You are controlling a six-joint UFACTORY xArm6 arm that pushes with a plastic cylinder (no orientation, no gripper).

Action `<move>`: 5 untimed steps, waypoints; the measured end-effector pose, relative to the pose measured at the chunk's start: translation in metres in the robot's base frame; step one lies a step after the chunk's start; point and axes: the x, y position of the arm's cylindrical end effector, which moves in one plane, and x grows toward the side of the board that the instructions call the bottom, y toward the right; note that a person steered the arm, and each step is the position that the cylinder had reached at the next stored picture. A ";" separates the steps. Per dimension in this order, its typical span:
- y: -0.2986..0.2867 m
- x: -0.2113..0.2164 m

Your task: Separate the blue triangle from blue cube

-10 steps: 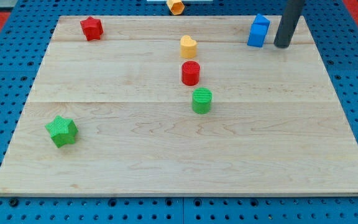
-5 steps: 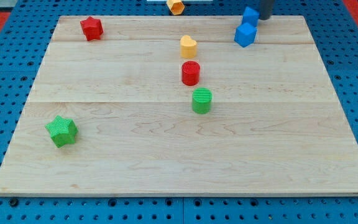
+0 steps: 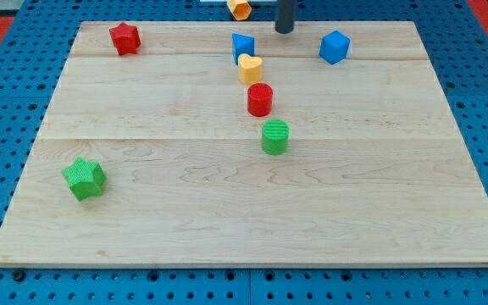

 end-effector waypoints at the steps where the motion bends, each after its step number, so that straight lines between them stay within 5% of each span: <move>1: -0.028 0.034; 3: 0.028 0.093; 5: 0.085 0.232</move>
